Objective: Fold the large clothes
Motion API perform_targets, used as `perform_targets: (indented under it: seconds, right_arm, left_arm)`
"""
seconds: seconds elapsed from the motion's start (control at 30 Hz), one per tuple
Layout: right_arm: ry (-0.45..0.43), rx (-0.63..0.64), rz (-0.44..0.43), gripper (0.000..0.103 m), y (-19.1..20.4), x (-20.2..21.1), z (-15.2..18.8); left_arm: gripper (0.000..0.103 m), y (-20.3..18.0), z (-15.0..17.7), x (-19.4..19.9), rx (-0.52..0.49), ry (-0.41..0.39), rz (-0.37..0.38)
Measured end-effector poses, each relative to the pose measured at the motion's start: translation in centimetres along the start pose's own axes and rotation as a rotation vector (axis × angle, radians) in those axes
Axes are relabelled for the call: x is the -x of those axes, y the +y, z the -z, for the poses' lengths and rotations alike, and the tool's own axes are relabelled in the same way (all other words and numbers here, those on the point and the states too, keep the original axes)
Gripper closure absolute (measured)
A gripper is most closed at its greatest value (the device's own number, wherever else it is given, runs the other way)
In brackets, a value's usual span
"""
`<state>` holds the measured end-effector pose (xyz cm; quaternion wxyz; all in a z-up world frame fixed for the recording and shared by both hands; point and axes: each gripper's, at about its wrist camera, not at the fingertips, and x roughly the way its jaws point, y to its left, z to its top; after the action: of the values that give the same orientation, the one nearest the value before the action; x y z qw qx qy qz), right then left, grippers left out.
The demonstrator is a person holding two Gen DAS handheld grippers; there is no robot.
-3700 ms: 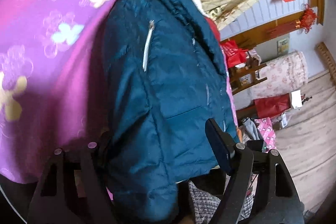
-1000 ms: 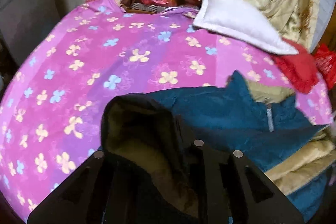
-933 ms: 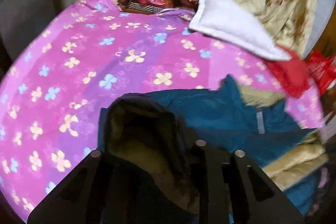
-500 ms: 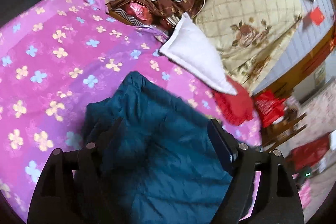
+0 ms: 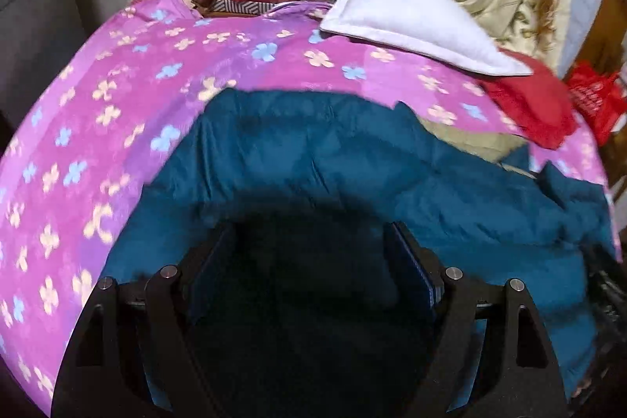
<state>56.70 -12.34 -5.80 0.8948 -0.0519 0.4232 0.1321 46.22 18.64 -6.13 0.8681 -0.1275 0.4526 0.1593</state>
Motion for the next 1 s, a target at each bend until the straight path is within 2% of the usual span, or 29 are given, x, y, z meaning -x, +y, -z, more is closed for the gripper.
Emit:
perform_targets:
  seconds: [0.1,0.27,0.5,0.57,0.6,0.8,0.93,1.0]
  right_arm:
    - [0.014,-0.034,-0.016,0.022,-0.8,-2.4,-1.4]
    - [0.031,-0.068,-0.049,0.021,-1.2,-5.4,-3.6]
    - [0.057,-0.066,-0.048,0.019,-1.0,-6.5,-4.1]
    - [0.065,-0.038,0.015,0.020,-0.9,-5.5,-4.0]
    - [0.044,-0.027,0.030,0.020,-0.9,-4.3,-3.8]
    - [-0.043,-0.079,-0.040,0.020,-4.0,2.1,-0.5]
    - [-0.084,-0.094,0.051,0.020,-6.7,3.0,1.5]
    - [-0.080,-0.151,0.051,0.020,-8.3,2.4,1.9]
  left_arm:
    - [0.023,-0.3,-1.8,-2.4,-0.007,0.016,-0.045]
    - [0.023,-0.5,-3.7,-5.3,0.004,-0.001,-0.076]
    - [0.022,-0.4,-4.5,-6.3,0.010,0.011,-0.055]
    - [0.023,0.1,-4.9,-4.9,-0.014,0.030,-0.031]
    - [0.023,0.6,-4.9,-4.0,-0.006,0.015,-0.018]
    - [0.023,6.2,-2.6,0.7,0.080,-0.035,0.010]
    - [0.023,8.5,-0.5,0.3,0.035,-0.040,-0.052]
    - [0.022,9.9,-0.1,-0.5,0.073,-0.037,-0.012]
